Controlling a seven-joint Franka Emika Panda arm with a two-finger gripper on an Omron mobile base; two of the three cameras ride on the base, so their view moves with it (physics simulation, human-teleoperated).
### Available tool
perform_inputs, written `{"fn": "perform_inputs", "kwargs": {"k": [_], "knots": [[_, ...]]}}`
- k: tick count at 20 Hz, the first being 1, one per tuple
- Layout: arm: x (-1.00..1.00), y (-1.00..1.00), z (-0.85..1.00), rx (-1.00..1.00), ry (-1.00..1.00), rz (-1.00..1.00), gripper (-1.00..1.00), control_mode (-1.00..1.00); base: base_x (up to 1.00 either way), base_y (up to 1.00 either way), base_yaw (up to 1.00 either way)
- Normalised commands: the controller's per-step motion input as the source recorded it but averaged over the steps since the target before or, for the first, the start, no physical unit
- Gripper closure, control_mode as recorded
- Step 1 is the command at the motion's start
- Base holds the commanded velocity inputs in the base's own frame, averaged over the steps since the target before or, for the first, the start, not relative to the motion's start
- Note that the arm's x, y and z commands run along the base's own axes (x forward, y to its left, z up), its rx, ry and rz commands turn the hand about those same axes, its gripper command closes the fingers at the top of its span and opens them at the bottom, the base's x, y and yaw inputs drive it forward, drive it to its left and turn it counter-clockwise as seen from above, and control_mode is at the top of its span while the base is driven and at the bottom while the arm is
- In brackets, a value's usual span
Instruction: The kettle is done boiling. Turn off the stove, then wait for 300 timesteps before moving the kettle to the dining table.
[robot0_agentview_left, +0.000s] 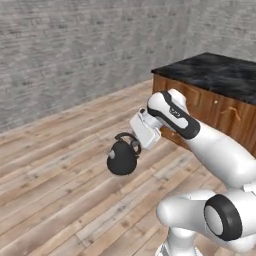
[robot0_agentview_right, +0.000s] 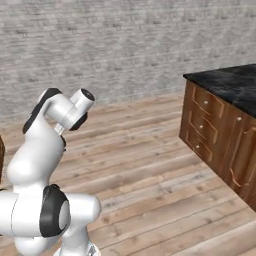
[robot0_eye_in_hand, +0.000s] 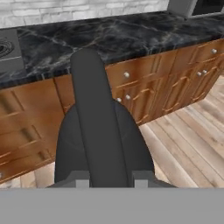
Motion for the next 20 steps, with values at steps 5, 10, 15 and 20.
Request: {"fn": "perform_inputs", "kwargs": {"k": [5,10,15,20], "knots": [[0.00,0.00,0.00,0.00,0.00,0.00,1.00,1.00,0.49,0.24,-0.31],[0.00,0.00,0.00,0.00,0.00,0.00,1.00,1.00,0.41,0.12,-0.42],[0.00,0.00,0.00,0.00,0.00,0.00,1.00,1.00,0.27,0.05,-0.58],[0.00,0.00,0.00,0.00,0.00,0.00,1.00,1.00,0.22,0.05,-0.60]]}}
